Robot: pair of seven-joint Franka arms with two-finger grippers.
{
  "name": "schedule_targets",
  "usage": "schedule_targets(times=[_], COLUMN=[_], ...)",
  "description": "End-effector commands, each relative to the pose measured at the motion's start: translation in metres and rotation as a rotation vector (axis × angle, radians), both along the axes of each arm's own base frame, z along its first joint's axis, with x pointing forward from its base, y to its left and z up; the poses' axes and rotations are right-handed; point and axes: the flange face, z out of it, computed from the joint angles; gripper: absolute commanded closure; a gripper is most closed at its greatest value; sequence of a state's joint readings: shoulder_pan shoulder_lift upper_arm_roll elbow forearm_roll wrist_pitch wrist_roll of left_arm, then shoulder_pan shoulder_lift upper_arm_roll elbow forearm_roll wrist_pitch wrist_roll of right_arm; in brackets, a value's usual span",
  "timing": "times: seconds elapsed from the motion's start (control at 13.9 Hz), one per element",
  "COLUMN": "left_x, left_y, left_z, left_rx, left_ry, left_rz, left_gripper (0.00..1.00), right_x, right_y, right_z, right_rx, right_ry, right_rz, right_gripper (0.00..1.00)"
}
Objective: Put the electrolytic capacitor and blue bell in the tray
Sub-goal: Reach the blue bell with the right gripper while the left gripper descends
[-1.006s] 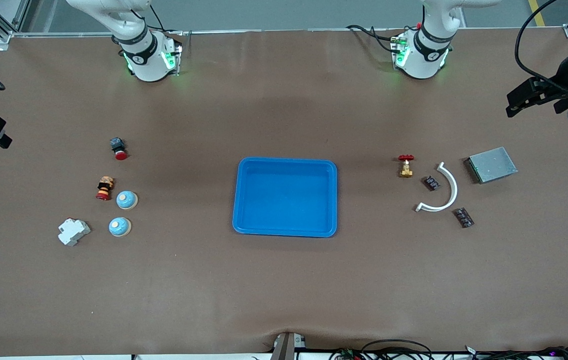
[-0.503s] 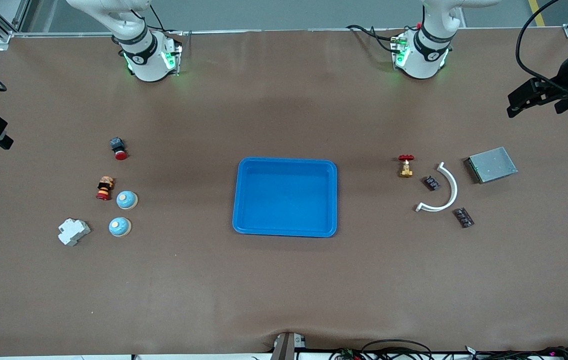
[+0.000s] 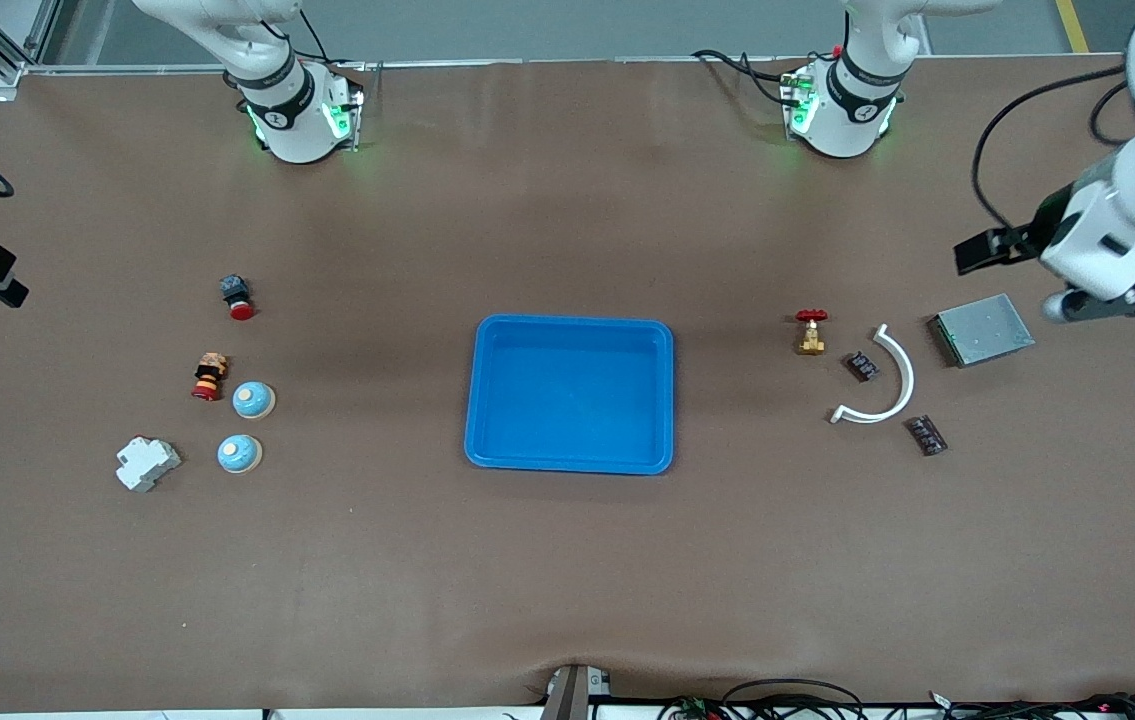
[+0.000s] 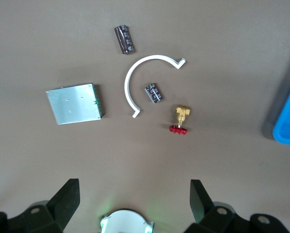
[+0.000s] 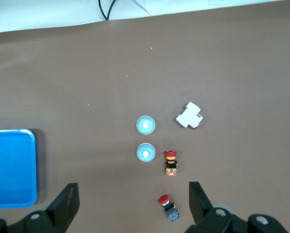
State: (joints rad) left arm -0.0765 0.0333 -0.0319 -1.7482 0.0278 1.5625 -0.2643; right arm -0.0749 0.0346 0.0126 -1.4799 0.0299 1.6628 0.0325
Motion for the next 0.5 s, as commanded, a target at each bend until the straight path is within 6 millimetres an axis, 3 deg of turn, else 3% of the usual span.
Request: schedule_targets(times=[0.0,0.22,0.43], left_x=[-0.013,-0.018,-0.027], left_y=[-0.006,0.002,0.022], left_z=[-0.045,-0.099,-0.15], left_rx=[0.014,0.012,0.003], left_ry=[-0.026,-0.064,-0.112], left_rz=[0.104,0.143,0.18], left_gripper=[0.0,0.0,0.0], right_x=[0.005,0.01,0.016], right_y=[0.004,0.017,0.021], right_z=[-0.057,-0.117,-0.195], right_rx=[0.02,0.014,0.012], right_ry=[0.003,0.027,0.05], right_rz=[-0.006,0.013,0.02], right_gripper=[0.0,0.0,0.0])
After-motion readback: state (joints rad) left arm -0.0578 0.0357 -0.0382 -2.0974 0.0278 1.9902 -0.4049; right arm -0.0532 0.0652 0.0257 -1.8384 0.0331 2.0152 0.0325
